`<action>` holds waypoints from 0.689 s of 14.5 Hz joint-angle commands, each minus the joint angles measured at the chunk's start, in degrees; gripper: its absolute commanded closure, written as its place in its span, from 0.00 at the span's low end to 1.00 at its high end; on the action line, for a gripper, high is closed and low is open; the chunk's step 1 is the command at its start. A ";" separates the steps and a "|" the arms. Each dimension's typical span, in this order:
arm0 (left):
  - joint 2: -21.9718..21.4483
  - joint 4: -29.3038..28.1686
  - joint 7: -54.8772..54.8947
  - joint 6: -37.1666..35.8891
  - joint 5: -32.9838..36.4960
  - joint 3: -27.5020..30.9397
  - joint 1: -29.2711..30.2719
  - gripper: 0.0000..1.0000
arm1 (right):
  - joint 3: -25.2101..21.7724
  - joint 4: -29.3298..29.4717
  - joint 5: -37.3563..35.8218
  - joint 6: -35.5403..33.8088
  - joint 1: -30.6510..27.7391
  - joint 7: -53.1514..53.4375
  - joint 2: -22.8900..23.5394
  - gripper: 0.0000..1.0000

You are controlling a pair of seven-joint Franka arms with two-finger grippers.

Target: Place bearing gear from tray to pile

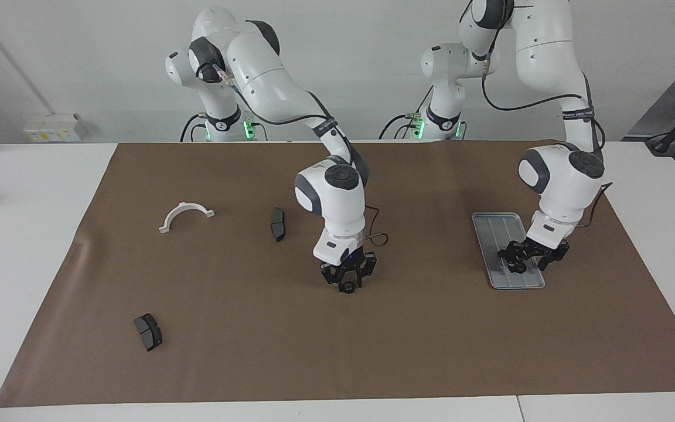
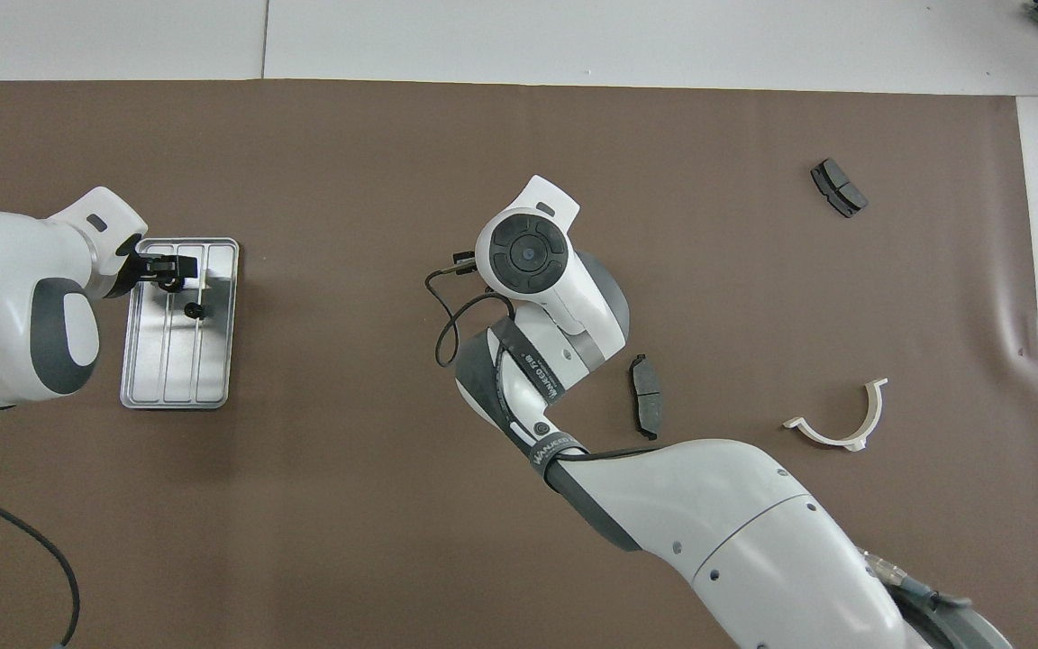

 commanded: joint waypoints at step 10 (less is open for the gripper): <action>-1.06 -2.99 0.61 2.68 -0.81 -0.14 0.53 0.35 | 0.61 -5.44 1.07 -12.81 -7.08 -0.53 -12.57 1.00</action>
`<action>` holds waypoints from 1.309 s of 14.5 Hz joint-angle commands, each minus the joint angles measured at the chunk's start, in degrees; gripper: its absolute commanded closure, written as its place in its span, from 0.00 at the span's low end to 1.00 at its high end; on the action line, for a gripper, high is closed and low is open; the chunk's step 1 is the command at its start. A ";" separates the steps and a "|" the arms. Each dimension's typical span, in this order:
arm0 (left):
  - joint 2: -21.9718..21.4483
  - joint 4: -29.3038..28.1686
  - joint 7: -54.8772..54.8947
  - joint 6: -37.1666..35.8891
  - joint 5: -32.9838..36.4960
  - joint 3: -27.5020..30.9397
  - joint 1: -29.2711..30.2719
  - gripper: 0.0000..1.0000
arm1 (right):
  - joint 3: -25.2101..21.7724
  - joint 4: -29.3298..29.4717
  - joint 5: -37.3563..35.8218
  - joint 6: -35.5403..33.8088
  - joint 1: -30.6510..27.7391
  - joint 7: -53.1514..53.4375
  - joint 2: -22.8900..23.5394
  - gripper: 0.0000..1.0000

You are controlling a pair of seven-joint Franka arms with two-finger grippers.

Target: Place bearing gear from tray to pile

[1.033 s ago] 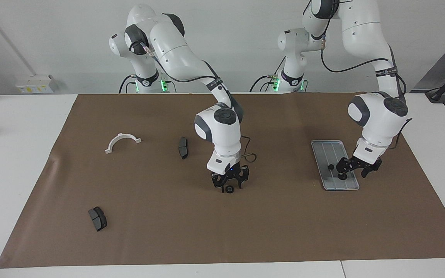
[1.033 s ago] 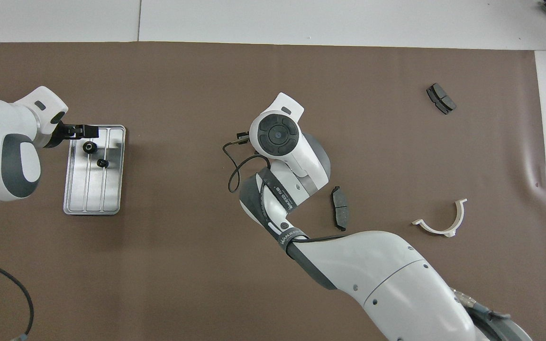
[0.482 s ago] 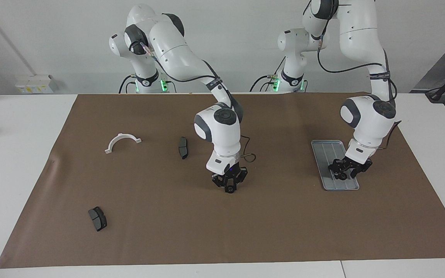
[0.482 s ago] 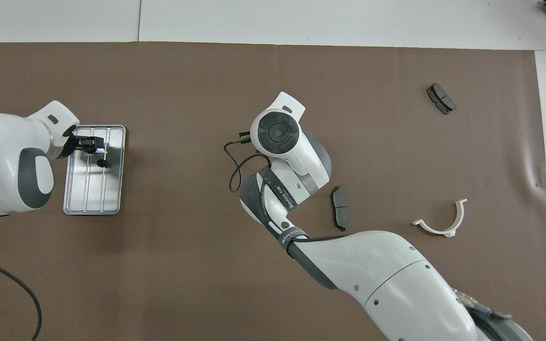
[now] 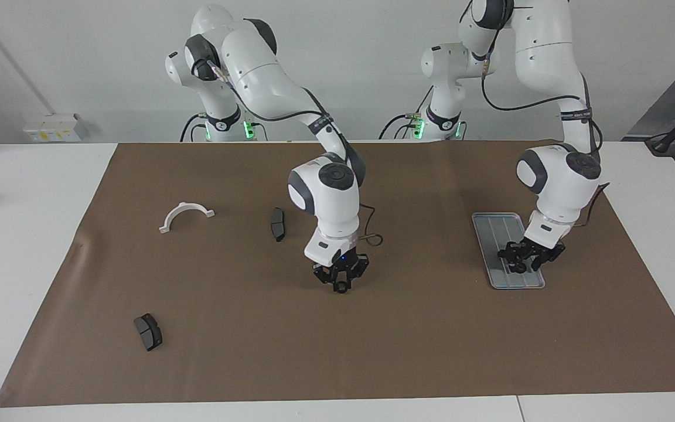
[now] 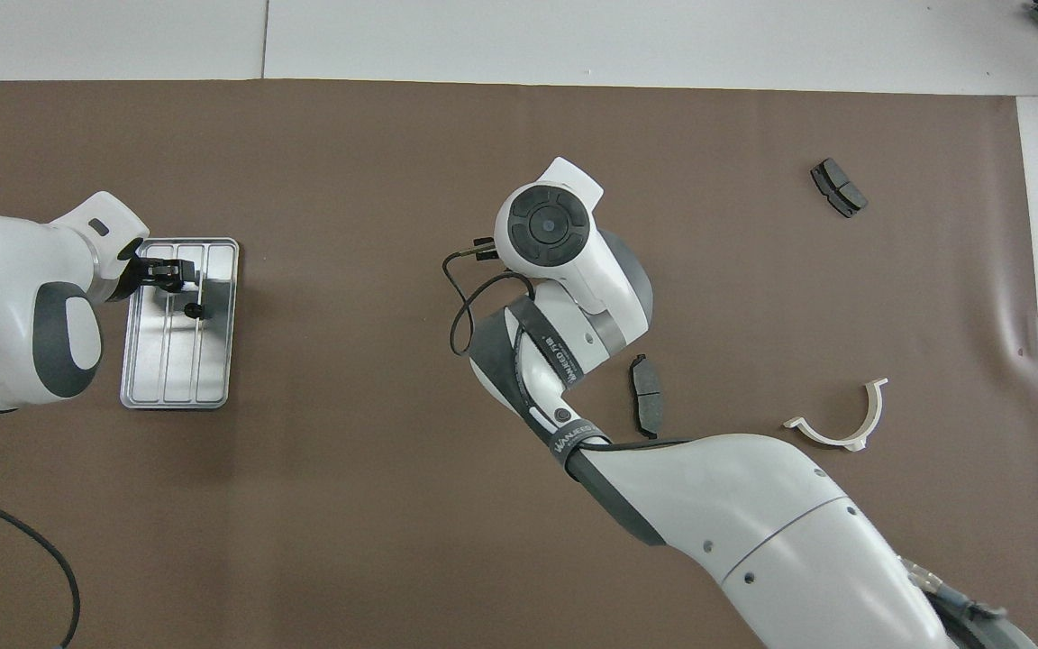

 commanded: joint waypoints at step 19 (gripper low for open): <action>-2.68 6.47 -15.44 -2.97 -0.37 -0.26 -15.19 1.00 | 0.89 -41.23 7.04 15.29 -31.93 -37.56 -22.20 0.23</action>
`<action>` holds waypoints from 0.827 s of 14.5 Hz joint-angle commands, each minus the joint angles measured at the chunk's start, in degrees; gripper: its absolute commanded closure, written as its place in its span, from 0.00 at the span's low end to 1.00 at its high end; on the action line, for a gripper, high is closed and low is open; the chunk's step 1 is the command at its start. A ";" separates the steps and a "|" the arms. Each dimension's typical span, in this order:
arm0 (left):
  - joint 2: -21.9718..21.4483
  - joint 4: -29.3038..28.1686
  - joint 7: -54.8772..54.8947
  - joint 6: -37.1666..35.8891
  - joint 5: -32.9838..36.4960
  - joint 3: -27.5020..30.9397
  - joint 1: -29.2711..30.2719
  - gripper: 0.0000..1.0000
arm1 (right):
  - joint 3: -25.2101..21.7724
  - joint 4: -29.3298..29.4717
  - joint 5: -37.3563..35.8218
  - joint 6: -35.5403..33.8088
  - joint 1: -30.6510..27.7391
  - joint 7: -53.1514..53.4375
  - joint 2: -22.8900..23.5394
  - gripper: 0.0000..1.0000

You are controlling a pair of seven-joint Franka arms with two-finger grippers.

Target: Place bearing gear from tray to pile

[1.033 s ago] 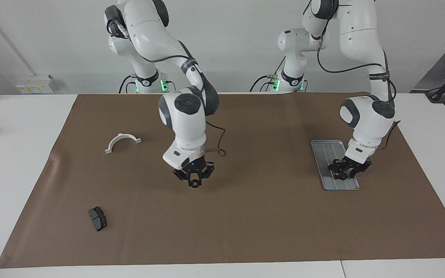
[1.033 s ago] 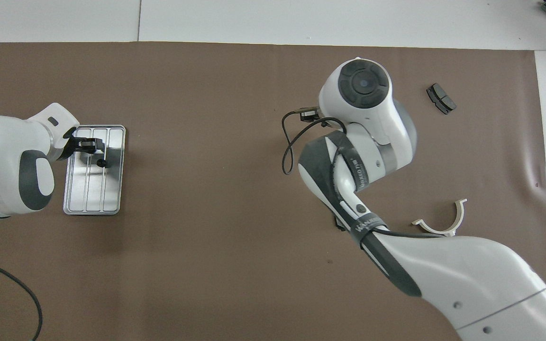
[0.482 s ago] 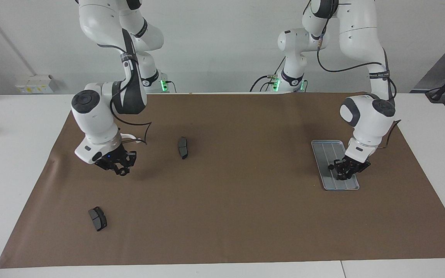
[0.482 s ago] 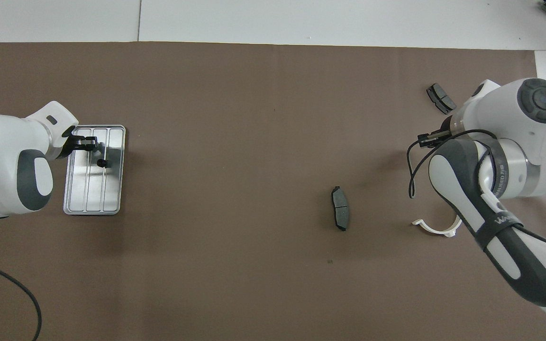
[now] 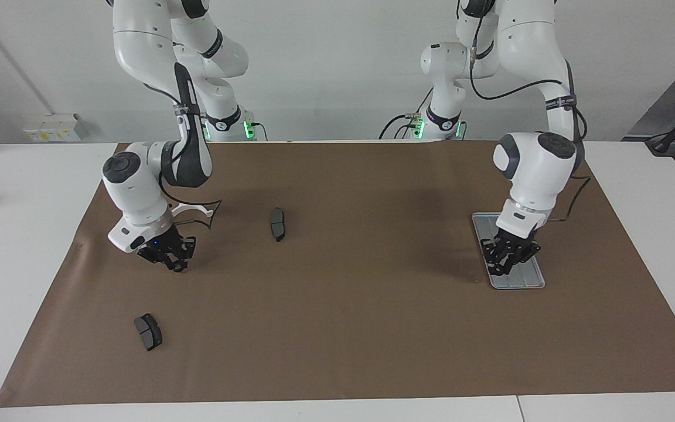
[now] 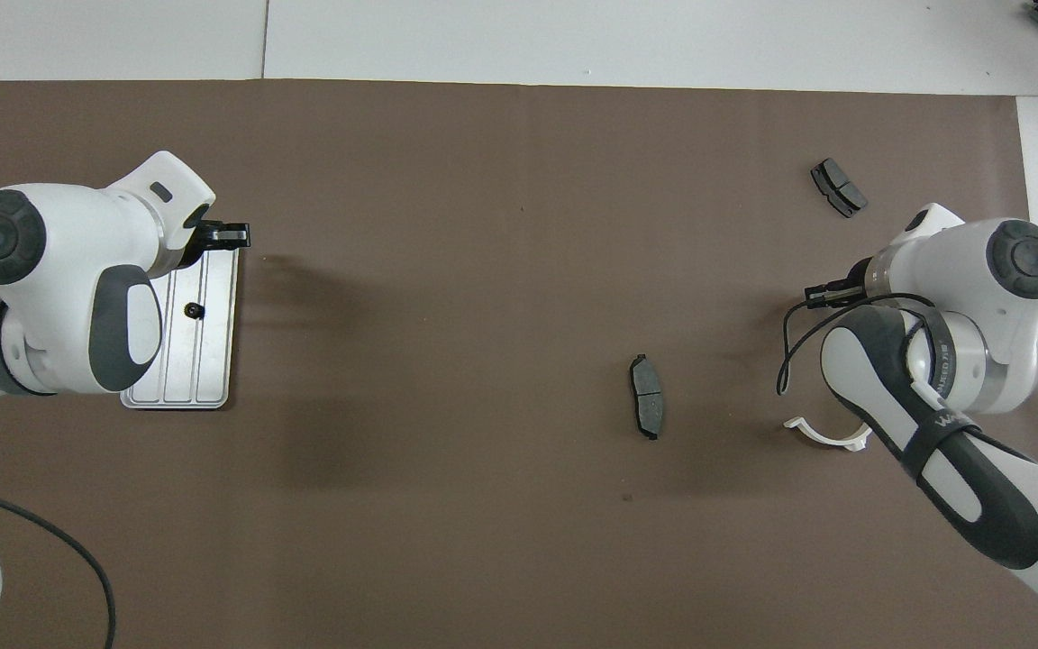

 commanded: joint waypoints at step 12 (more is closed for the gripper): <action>16.64 21.25 -24.88 -0.12 -0.19 0.85 -21.50 1.00 | 0.83 12.06 1.13 -8.19 6.23 10.54 -1.78 0.00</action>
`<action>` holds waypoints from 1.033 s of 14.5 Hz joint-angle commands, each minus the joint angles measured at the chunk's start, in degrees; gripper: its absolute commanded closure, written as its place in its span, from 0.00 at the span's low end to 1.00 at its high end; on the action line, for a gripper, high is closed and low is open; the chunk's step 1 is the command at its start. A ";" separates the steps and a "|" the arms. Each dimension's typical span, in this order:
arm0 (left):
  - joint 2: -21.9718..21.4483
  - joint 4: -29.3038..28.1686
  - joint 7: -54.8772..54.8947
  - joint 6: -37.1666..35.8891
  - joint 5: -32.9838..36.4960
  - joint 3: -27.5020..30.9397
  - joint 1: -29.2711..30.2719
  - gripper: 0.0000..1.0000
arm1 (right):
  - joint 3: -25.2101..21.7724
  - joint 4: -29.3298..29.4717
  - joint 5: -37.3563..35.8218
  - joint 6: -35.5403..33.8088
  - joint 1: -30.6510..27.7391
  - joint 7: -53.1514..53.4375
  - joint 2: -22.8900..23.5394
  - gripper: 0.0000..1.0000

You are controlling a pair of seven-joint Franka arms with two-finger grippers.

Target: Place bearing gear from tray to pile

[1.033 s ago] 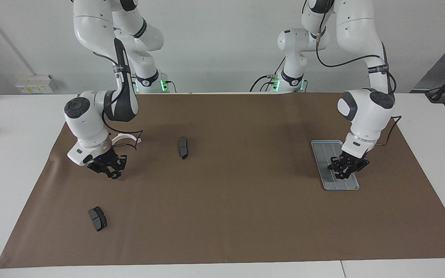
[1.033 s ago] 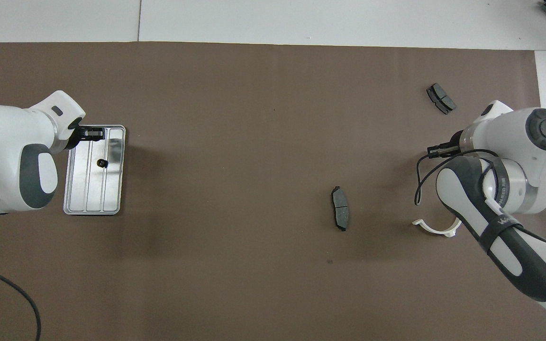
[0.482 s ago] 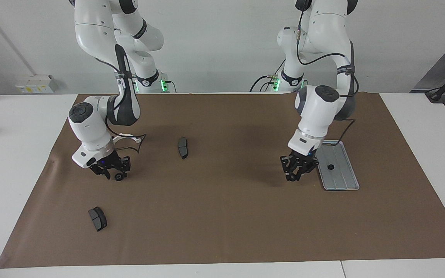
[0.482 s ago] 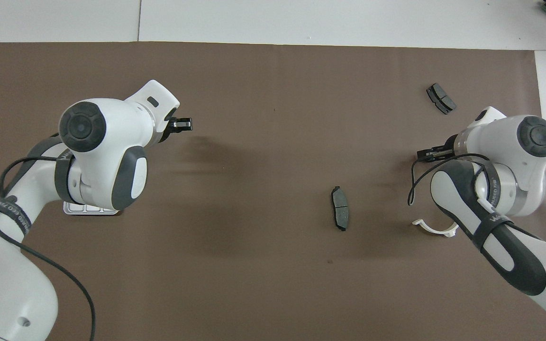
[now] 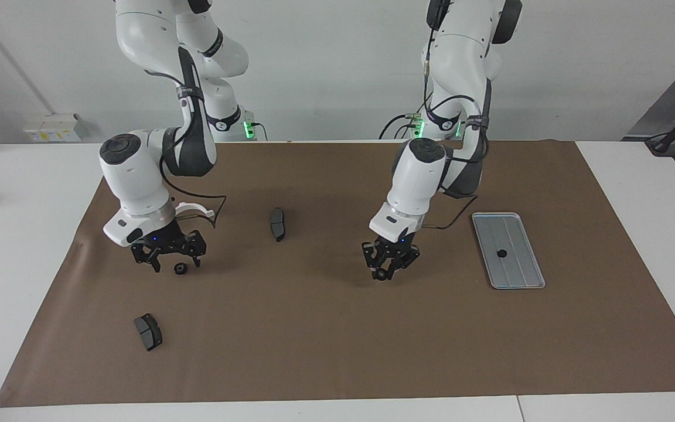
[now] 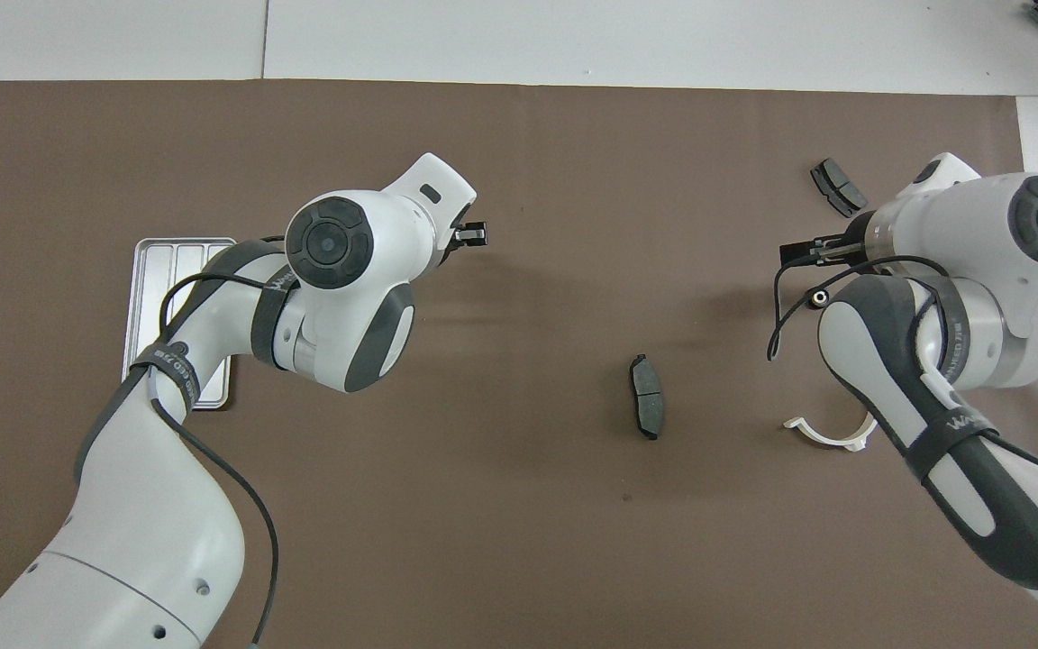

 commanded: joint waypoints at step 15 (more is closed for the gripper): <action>4.14 3.20 -2.28 4.91 -0.72 0.54 -4.84 0.00 | 0.08 6.54 -0.20 -1.21 6.99 11.22 2.58 0.00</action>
